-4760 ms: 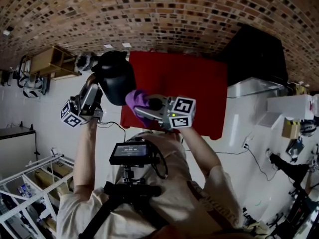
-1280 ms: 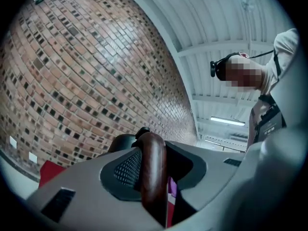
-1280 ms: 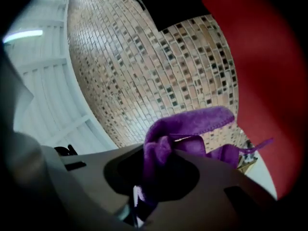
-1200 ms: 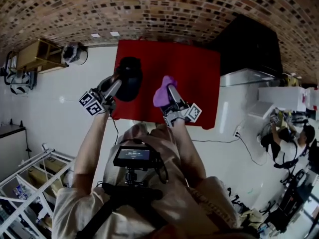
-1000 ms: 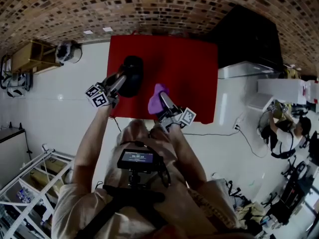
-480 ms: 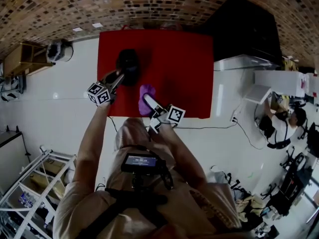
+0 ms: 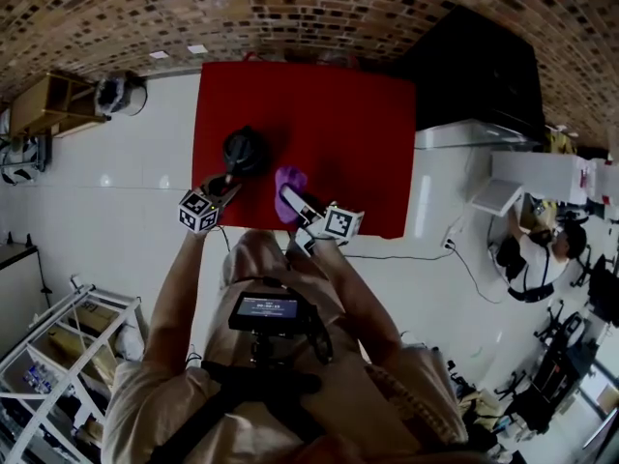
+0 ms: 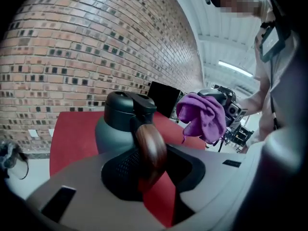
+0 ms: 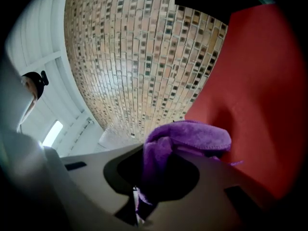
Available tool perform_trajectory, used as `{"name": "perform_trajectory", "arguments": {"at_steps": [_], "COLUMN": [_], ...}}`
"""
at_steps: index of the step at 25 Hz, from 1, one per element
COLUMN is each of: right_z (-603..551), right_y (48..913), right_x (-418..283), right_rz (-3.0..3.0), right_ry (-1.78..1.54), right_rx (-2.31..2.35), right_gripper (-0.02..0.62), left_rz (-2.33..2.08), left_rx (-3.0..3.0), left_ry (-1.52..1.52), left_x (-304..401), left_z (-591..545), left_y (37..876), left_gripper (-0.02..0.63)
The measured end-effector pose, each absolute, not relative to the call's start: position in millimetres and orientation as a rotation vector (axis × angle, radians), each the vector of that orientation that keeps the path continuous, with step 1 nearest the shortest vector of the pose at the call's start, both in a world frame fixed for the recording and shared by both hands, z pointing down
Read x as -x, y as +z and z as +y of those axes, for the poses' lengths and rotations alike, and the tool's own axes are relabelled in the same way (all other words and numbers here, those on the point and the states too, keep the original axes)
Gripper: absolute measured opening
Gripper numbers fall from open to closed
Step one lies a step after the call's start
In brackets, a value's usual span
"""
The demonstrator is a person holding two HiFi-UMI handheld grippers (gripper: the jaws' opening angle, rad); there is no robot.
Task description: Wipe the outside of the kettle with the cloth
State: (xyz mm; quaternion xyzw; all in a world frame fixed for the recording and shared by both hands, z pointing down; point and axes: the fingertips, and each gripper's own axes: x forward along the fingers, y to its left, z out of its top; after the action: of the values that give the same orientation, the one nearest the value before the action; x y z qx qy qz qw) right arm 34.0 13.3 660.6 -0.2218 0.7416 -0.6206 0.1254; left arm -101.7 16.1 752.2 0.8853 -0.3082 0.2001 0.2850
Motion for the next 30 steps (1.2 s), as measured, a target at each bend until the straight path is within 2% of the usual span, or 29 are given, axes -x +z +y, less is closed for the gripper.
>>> {"name": "perform_trajectory", "arguments": {"at_steps": [5, 12, 15, 19, 22, 26, 30], "right_z": [18.5, 13.4, 10.3, -6.2, -40.9, -105.2, -137.5], "right_y": [675.4, 690.5, 707.4, 718.0, 713.8, 690.5, 688.1], "right_x": [-35.7, -41.7, -41.2, -38.0, -34.6, -6.3, 57.6], "right_rz": [2.277, 2.363, 2.407, 2.437, 2.462, 2.629, 2.889], "right_ry": [-1.838, -1.864, -1.882, -1.897, -1.853, -1.709, -1.645], "right_rx": [0.678, 0.710, 0.724, 0.711, 0.683, 0.519, 0.122], "right_gripper": [0.080, 0.080, 0.081, 0.081, 0.081, 0.081, 0.081], "left_rz": [-0.832, -0.932, -1.072, -1.050, -1.075, -1.113, -1.114], "left_rx": [-2.372, -2.330, -2.239, -2.203, -2.159, -2.134, -2.127], "left_ry": [0.716, 0.861, 0.991, 1.095, 1.093, 1.024, 1.002], "left_x": [101.3, 143.9, 180.5, 193.0, 197.8, 199.9, 199.8], "left_z": [33.8, 24.6, 14.9, 18.7, 21.6, 26.8, 28.2], "left_y": [762.4, 762.0, 768.7, 774.0, 769.9, 753.5, 743.4], "left_gripper": [0.110, 0.115, 0.133, 0.153, 0.202, 0.204, 0.204]}}
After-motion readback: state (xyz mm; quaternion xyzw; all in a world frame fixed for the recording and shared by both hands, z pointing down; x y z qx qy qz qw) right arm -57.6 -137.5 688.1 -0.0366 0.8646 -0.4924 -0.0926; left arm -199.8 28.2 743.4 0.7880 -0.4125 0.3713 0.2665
